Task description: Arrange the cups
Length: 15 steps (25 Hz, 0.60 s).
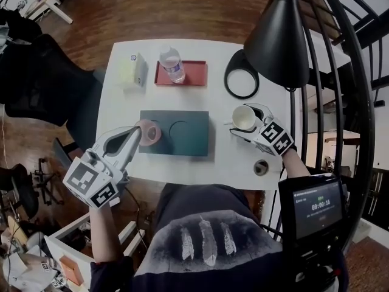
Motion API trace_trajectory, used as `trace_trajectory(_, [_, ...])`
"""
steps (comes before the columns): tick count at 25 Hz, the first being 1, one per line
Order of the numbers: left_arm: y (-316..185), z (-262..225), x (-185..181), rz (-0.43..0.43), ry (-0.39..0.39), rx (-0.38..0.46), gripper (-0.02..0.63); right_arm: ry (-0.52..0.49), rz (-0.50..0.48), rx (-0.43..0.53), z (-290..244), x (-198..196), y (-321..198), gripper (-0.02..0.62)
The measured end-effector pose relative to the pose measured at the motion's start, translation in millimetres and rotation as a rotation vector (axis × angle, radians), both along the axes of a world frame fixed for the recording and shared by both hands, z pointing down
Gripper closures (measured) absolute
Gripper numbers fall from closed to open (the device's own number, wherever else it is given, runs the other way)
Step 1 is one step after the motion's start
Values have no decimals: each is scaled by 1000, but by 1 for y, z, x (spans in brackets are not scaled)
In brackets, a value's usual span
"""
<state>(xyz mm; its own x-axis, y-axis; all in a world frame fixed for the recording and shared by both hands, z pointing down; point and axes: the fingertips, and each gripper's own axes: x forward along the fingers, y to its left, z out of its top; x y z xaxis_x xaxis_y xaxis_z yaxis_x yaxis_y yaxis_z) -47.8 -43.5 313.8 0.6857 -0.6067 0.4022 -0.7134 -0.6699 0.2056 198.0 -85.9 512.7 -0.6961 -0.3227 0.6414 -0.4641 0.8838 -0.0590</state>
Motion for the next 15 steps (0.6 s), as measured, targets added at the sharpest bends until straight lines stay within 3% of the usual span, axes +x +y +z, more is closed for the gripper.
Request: trace_trajectory(15, [12,0,-12,-17,36,27,591,-119,-67,90,-75,-53,2,183])
